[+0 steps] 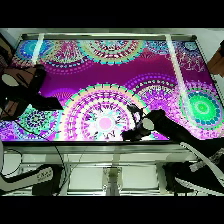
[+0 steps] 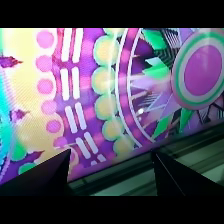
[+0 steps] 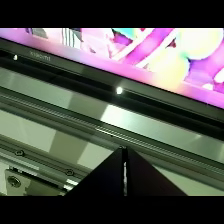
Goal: Fold the clothes and pants, and hang the long-sleeved shirts on hangers.
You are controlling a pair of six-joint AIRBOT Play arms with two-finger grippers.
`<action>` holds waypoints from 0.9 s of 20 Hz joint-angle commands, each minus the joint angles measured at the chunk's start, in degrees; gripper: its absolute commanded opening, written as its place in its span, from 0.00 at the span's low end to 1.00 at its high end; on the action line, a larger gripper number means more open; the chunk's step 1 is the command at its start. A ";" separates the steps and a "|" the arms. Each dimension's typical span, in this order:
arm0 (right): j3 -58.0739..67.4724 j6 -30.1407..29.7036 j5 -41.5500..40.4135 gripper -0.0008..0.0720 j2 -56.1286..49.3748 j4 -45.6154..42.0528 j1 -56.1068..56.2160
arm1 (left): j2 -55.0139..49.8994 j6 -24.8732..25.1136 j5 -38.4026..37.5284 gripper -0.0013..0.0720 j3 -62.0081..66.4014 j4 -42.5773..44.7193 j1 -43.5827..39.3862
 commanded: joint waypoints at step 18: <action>0.02 -0.15 -10.05 0.04 0.00 0.35 0.02 | -2.12 3.63 30.49 0.56 5.20 4.92 33.14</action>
